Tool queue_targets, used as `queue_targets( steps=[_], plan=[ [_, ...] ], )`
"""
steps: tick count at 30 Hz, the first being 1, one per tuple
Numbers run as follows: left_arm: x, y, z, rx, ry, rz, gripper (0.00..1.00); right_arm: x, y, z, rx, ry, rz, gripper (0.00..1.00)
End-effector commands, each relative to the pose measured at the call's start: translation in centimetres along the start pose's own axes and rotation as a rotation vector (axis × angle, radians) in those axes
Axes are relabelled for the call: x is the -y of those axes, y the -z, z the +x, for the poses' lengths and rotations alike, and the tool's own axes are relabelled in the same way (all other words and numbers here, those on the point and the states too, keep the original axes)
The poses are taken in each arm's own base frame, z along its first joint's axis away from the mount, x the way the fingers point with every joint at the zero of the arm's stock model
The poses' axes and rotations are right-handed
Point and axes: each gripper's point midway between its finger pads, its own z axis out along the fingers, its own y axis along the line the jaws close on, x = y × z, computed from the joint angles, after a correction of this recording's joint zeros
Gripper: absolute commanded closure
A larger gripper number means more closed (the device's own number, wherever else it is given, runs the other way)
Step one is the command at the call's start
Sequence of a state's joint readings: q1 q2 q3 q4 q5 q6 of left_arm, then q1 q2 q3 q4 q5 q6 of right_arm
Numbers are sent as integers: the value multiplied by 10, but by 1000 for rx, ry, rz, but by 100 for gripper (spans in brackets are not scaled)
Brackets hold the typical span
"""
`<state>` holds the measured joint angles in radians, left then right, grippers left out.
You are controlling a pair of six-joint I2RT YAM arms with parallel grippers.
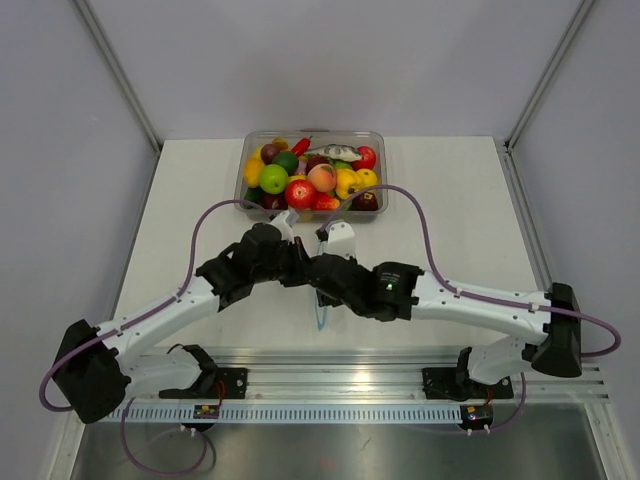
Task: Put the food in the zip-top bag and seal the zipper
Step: Open the zipper of the food storage bag at the center of the board.
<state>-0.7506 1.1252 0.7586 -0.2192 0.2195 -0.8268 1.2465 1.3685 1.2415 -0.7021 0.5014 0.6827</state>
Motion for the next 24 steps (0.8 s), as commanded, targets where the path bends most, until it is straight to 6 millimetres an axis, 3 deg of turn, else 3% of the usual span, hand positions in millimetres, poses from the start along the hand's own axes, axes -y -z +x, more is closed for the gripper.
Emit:
queue_targets(
  steps=[1,8,13,24],
  plan=[
    [0,6,-8,52,3,-13,100,18,-3,-7,60,-18,177,50],
    [0,11,-8,57,2,-14,100,15,-15,4,43,-27,186,56],
    [-1,12,-9,63,9,-23,100,11,-19,8,30,-31,172,51],
    [-3,12,-9,67,10,-31,100,-7,-16,1,47,-102,85,50]
  ],
)
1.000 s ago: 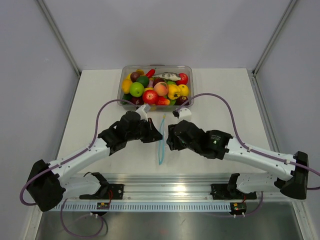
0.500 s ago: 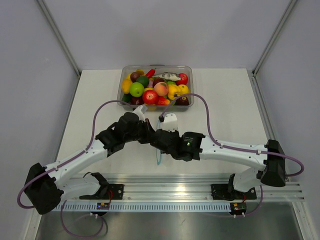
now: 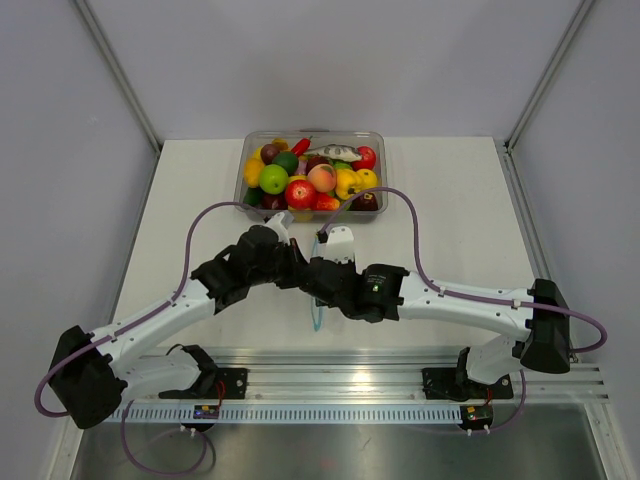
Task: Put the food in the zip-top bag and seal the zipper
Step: Open the zipper of the food storage bag at the center of the board.
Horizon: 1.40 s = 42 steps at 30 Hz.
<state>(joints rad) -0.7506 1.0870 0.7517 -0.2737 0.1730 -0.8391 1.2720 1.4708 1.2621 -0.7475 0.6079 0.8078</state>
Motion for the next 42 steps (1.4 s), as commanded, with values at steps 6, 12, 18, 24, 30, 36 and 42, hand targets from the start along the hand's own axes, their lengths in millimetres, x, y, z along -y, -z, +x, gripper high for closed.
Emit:
queue_targets(
  steps=[6,12,18,24,30,36,42],
  plan=[
    [7,4,-8,42,-3,21,100,-17,-4,-4,11,-45,-25,50],
    [10,7,-9,45,-9,31,100,0,-20,0,16,-18,106,52],
    [6,16,-11,43,-50,-4,100,28,-21,-9,50,-18,219,99],
    [-17,21,-16,20,-171,-152,100,55,5,-24,108,-123,134,100],
    [2,16,-25,-18,-238,-119,100,83,32,-54,176,-189,185,100],
    [34,-3,-27,-58,-273,-24,100,95,42,-64,183,-138,255,100],
    [36,-22,-10,-134,-288,49,100,129,20,-19,64,-144,424,100]
  ],
)
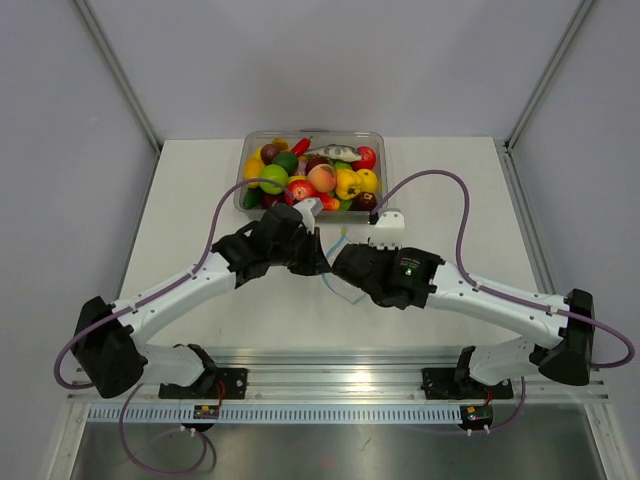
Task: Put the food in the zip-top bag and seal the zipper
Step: Open the zipper of the food storage bag at the center of the board.
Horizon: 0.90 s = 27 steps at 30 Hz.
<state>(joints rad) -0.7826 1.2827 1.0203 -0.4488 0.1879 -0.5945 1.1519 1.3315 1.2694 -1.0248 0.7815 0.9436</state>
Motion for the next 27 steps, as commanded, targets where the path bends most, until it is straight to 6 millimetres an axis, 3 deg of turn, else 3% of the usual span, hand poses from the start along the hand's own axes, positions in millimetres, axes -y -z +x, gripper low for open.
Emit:
queue_targets(
  steps=[1,2,3,5,6,8,9,12,14,19,20,23,27],
  plan=[
    [12,-15,5,-43,-49,81,100,37,-16,18,-30,-1,174,100],
    [12,-17,7,-61,-51,85,100,41,-18,21,-39,-2,187,100],
    [14,-16,6,-78,-63,80,92,45,-20,22,-43,-5,196,100],
    [12,-14,3,-96,-84,52,59,49,-19,21,-46,-1,207,100],
    [13,-6,-1,-98,-112,39,21,53,-18,18,-36,-4,214,100],
    [15,10,-16,-40,-164,20,9,62,-14,14,-32,4,235,100],
    [11,18,-17,-38,-169,-4,9,65,-14,11,-22,3,247,100],
    [8,44,-44,47,-160,-12,23,78,-11,2,-8,9,273,100],
    [-7,55,-62,99,-127,-47,32,87,-9,-5,-2,5,298,100],
    [-46,68,-91,171,-26,-148,36,106,-2,-24,31,1,345,100],
    [-48,71,-98,194,-20,-166,31,106,-1,-30,39,-11,342,100],
    [-39,65,-103,188,-11,-118,22,92,-8,-37,34,49,301,100],
    [-14,41,-90,140,-3,-13,22,71,-23,-31,-7,95,270,100]
  ],
)
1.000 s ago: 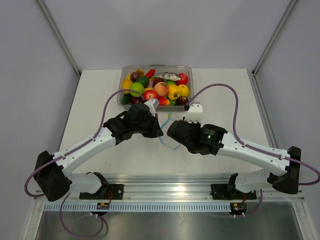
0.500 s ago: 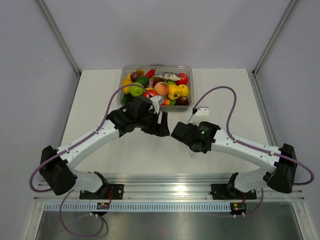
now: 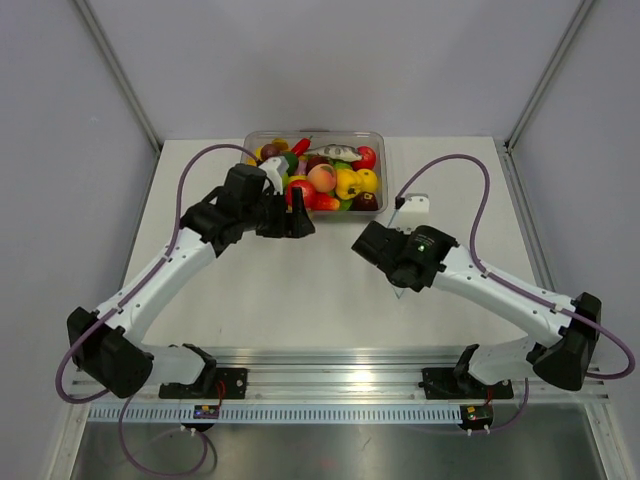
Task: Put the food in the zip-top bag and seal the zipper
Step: Open the zipper of the food storage bag at the center of the board.
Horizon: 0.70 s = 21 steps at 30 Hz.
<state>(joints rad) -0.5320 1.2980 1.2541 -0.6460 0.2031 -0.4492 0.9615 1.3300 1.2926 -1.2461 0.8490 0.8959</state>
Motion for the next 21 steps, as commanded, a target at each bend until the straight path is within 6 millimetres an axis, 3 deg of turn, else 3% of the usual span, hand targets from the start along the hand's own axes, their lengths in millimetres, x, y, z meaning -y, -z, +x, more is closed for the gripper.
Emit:
queue_targets(
  steps=[1,2,4,5,8,21],
  plan=[
    [45,-15,9,-24,-18,145,22,-25,-6,-14,28,21,-42,100],
    [61,-18,10,-19,-5,206,21,-30,-9,-10,19,44,-52,100],
    [80,-30,33,-72,5,277,21,-46,-10,-6,5,22,-122,100],
    [91,-34,31,-59,35,319,21,-49,-9,0,-15,24,-151,100],
    [103,-47,44,-70,72,366,21,-60,-7,7,-34,-12,-230,100],
    [126,-77,60,-87,131,391,28,-77,-3,28,-102,-71,-337,100]
  ],
)
